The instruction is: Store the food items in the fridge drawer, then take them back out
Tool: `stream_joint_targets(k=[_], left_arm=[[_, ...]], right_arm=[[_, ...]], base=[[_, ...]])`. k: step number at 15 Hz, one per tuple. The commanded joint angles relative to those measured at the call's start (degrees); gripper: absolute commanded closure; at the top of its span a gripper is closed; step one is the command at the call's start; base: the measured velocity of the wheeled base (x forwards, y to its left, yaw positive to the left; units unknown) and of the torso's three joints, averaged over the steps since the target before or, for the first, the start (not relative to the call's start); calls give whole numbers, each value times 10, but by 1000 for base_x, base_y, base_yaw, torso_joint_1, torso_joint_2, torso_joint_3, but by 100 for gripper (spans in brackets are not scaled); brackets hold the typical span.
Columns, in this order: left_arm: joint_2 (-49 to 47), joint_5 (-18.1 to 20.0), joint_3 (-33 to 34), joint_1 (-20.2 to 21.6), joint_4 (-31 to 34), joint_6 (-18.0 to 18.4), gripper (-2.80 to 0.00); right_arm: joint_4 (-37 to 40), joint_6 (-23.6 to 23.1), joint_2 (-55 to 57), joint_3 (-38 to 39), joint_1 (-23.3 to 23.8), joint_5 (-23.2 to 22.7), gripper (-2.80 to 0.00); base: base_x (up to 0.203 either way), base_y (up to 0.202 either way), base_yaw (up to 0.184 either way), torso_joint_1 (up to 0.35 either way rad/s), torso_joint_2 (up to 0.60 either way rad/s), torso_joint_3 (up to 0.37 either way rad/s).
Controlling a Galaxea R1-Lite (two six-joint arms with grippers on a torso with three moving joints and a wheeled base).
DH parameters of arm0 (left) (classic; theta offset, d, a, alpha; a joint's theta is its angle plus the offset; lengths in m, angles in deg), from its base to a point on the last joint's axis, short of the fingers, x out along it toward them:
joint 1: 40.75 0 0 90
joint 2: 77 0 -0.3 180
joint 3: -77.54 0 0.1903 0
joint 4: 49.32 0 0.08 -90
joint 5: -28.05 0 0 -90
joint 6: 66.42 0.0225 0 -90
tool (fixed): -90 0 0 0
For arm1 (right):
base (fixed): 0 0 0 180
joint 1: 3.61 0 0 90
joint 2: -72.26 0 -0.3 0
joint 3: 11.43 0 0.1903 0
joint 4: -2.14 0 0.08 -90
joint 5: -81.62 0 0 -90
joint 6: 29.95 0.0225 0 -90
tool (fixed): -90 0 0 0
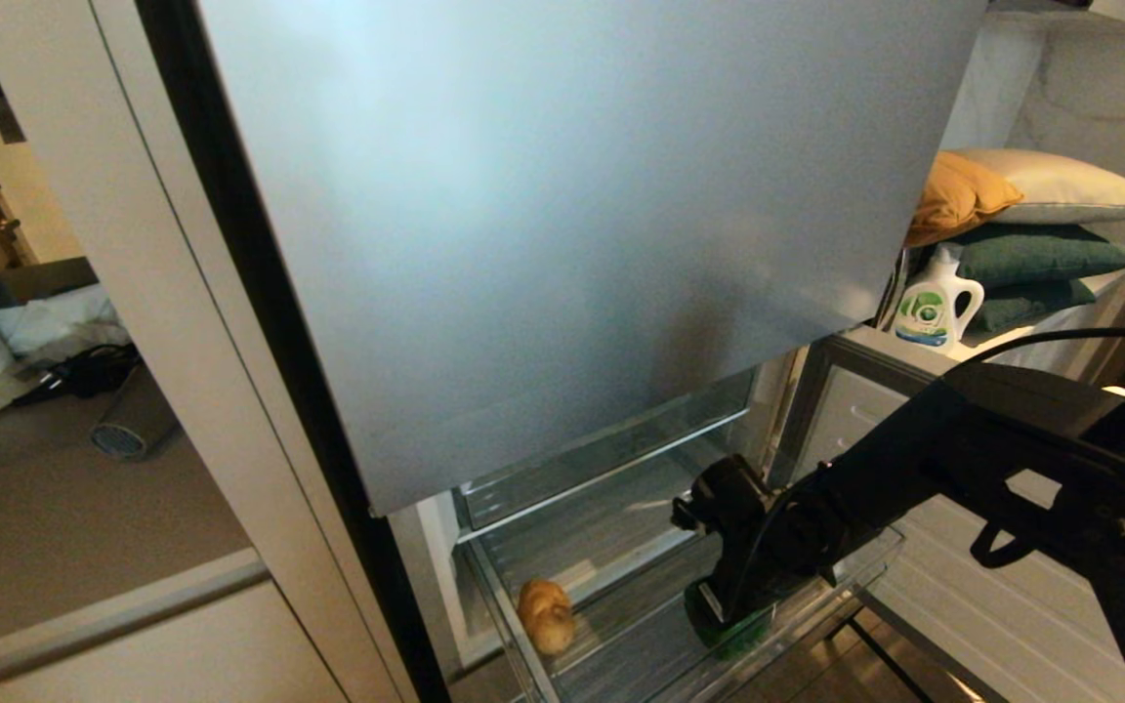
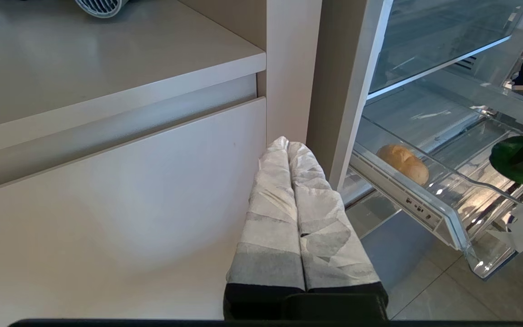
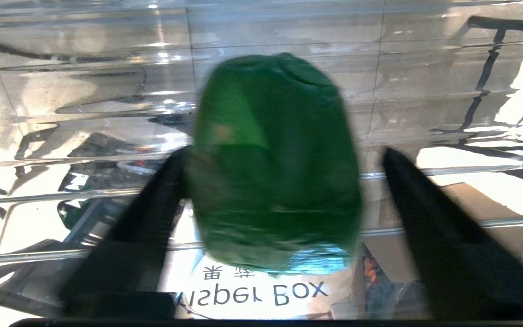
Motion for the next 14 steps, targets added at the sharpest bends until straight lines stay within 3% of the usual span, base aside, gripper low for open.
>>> stream_joint_targets(k=[1,14], left_arm=[[0,0,6,0,0,0,0],[0,0,6,0,0,0,0]], right_arm=[[-1,0,1,-1,-1,0,0],[-1,3,-53,-31,-2,0,0]], base=[[0,0,0,0,0,0],[0,0,0,0,0,0]])
